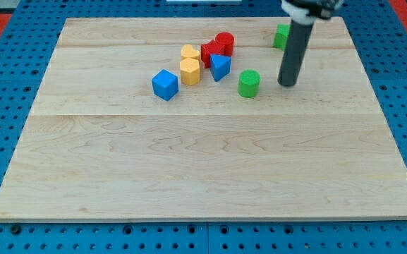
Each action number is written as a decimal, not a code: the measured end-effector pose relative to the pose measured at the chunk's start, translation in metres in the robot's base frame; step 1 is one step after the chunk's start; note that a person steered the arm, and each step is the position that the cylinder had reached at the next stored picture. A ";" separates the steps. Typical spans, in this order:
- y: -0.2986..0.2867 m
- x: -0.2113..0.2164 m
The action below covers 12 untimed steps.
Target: Move the green circle into green star
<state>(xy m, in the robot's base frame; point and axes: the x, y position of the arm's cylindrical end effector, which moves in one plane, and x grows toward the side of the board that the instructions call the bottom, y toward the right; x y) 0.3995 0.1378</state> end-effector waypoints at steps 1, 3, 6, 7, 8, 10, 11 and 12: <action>-0.077 0.030; -0.040 -0.030; -0.035 -0.055; 0.001 -0.077; 0.006 -0.092; 0.005 -0.087; 0.005 -0.087; 0.005 -0.089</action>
